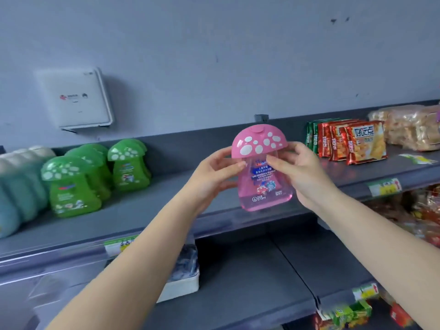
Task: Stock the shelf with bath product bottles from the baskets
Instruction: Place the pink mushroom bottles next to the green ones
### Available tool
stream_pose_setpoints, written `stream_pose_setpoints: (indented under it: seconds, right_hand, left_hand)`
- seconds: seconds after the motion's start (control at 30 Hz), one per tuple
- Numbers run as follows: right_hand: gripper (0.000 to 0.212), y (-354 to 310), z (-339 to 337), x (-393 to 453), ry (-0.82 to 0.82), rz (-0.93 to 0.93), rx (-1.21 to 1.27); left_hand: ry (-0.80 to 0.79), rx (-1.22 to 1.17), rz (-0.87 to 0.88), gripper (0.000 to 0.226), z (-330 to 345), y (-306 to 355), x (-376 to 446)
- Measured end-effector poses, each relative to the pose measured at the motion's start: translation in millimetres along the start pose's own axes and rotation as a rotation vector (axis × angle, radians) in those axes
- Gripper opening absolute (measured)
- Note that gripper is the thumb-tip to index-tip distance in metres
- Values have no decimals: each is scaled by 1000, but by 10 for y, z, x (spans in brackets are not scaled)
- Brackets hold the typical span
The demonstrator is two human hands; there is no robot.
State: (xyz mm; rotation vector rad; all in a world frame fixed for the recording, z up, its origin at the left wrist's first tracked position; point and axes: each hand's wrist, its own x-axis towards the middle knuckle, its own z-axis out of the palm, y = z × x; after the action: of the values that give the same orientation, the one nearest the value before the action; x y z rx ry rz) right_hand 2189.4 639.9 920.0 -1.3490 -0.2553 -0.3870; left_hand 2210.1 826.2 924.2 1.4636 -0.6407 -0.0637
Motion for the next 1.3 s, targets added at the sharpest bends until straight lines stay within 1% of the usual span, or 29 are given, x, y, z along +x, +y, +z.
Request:
stream_pose_setpoints:
  seconds: [0.13,0.27,0.37,0.5,0.63,0.77,0.93,1.03,1.1,1.2,1.3]
  right_hand:
    - [36,104,593,171,-50,3,67]
    - [37,224,1135,281,-91,26,85]
    - [35,351,1448,355,-87,31,73]
    - [37,488,1725,490,-78,32,44]
    - [43,624,1854,655,-110,3,-30]
    - [51,771,1903,858,-160,-18,-121]
    - [53,975,1964,1240,-146,4,-203]
    - [53,1101,2002,1494,-157,43,-232]
    - [52,1171,2032,1660,-170,52,-249]
    - [52,1279,2086,1846,-174,47,-265]
    - [52,1403,2161,1982,-173,35,-270]
  left_hand:
    - [151,124,2,44,-563,44,-213]
    - [244,211,20,50,-970,49,-371]
    - [337,227,46,40,-1203,27,-410]
    - [377,282,46,36,-1494,11,-382]
    - [402,329,33,37,-1700,-6,-250]
    - [446,322,-28,41,-1838,-47,-65]
    - [541,287,-100,48,-1945,-189,252]
    - [586,177,-157,48,-1974,-280,471]
    - [622,142,-199,54,-2015,-344,637]
    - [678,179,-247,63,-2037,-439,829]
    - [702,229,-274,63,-2044,-493,934]
